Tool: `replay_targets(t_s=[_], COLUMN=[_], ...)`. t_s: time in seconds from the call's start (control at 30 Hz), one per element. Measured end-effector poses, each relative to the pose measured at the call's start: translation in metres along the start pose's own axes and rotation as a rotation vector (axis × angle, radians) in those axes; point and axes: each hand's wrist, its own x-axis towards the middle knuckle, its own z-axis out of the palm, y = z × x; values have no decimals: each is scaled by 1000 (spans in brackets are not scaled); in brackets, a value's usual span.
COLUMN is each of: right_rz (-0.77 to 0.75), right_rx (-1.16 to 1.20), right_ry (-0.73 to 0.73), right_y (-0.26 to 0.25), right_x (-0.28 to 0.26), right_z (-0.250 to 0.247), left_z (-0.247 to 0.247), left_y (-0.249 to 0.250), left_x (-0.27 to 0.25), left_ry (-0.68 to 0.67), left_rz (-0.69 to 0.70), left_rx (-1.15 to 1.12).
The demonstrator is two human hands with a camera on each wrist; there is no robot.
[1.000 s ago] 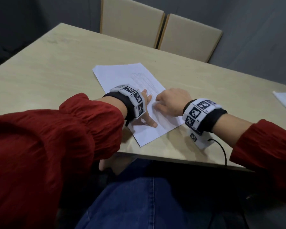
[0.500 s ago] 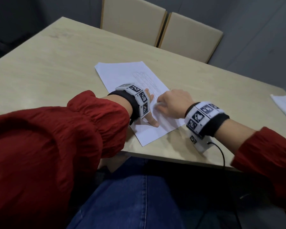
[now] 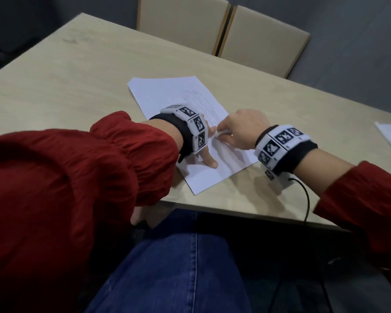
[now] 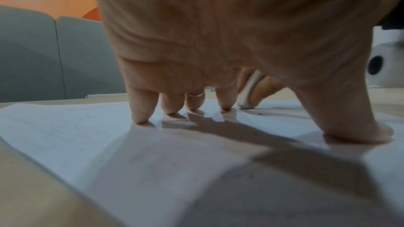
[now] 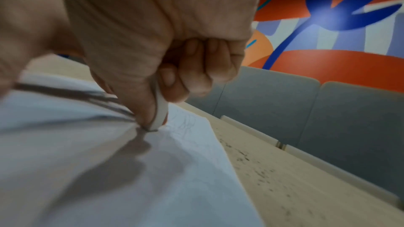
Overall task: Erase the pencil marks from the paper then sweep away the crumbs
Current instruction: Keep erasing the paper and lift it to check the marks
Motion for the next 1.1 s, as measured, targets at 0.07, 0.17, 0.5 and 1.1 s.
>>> replay_targets(t_s=[0.07, 0.17, 0.5, 1.1], right_rz=[12, -7, -20, 164], right_rx=[10, -2, -5, 265], right_ry=[22, -21, -21, -163], right_y=[1, 2, 1, 20], right_x=[4, -15, -16, -30], right_z=[1, 7, 7, 5], left_z=[-1, -2, -4, 10], left_y=[1, -2, 0, -11], left_x=[-1, -4, -8, 10], left_ry=[-1, -13, -20, -81], left_rz=[-3, -11, 5, -35], left_rx=[8, -23, -13, -100])
